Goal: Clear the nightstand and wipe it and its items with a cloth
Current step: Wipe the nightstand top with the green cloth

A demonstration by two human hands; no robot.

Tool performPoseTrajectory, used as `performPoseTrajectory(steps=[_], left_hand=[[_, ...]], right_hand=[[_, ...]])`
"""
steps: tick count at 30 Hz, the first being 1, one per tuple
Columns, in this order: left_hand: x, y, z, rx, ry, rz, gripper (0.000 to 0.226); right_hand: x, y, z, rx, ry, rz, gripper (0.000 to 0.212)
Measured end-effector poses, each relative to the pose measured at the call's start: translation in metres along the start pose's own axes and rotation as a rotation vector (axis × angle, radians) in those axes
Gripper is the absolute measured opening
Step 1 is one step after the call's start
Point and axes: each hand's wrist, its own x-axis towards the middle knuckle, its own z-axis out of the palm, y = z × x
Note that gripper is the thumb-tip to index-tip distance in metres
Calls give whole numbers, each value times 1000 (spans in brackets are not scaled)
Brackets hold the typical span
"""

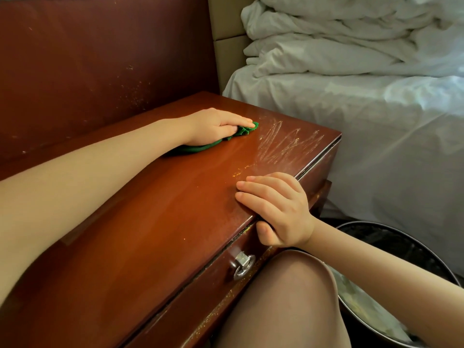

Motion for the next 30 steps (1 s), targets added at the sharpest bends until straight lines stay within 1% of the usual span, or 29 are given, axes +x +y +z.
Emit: performPoseTrajectory(steps=[5,6,12,24,30], left_hand=[[29,-4,-3,12,41,-99,39],[35,-4,-3,18,46,-124,40],[62,0,-4,7,76,-251,42],[72,3,-4,47,85,-269,42],[66,7,-4,6,76,-225,41]], right_hand=[[-3,2,3,-36,5,-41,45],[-3,2,4,-42,34,-45,45],[-4,2,6,-49,57,-52,46],[-5,4,6,-66,61,-66,47],[-5,3,6,-77,60,-60,47]])
